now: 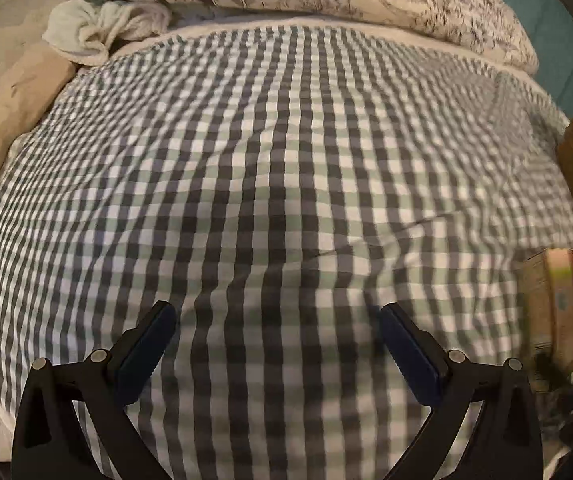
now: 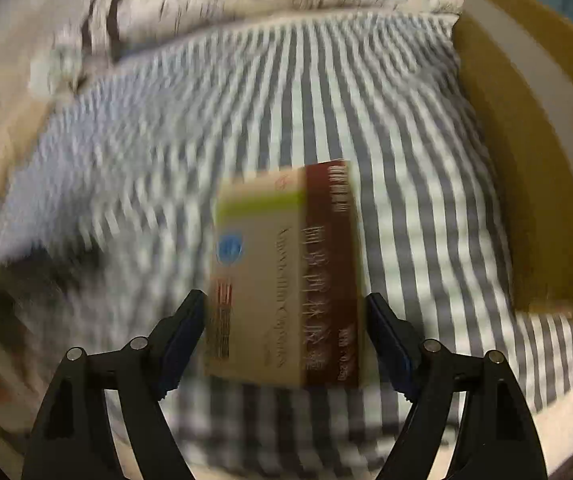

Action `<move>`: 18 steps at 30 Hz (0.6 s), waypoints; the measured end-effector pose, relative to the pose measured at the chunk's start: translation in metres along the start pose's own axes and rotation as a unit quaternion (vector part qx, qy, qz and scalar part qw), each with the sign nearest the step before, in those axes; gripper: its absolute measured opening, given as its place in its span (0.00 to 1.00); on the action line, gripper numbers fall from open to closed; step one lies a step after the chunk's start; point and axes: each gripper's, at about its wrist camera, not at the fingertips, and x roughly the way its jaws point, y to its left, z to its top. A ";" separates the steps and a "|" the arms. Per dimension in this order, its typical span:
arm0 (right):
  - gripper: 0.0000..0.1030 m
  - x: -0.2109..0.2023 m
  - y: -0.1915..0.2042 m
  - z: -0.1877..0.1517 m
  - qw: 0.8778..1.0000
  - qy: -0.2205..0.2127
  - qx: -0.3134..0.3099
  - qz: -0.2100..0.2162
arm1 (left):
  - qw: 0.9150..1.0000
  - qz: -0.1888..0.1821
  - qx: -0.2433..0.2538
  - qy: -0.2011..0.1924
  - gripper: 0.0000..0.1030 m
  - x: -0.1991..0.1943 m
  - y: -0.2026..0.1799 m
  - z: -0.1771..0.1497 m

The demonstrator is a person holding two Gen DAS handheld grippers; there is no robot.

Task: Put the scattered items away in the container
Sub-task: 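Carry the amoxicillin box in the right tool over the cardboard box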

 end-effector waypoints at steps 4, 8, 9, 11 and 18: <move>0.79 -0.003 0.008 -0.012 0.998 -0.024 -0.044 -0.042 | 1.000 0.010 -0.004 -0.016 1.00 -0.018 0.000 -0.003; 0.80 -0.003 0.023 0.002 0.992 -0.061 -0.091 -0.070 | 1.000 0.023 -0.007 -0.018 1.00 -0.022 -0.001 -0.002; 0.80 0.004 0.025 0.008 0.992 -0.059 -0.097 -0.064 | 1.000 0.026 -0.007 -0.016 1.00 -0.022 -0.002 -0.004; 0.79 0.019 0.025 0.017 0.994 -0.036 -0.089 -0.054 | 0.999 0.030 -0.001 -0.014 1.00 -0.024 -0.006 -0.006; 0.72 -0.003 0.003 0.011 0.998 -0.061 -0.025 -0.005 | 0.999 0.025 0.017 -0.020 1.00 -0.030 -0.028 -0.005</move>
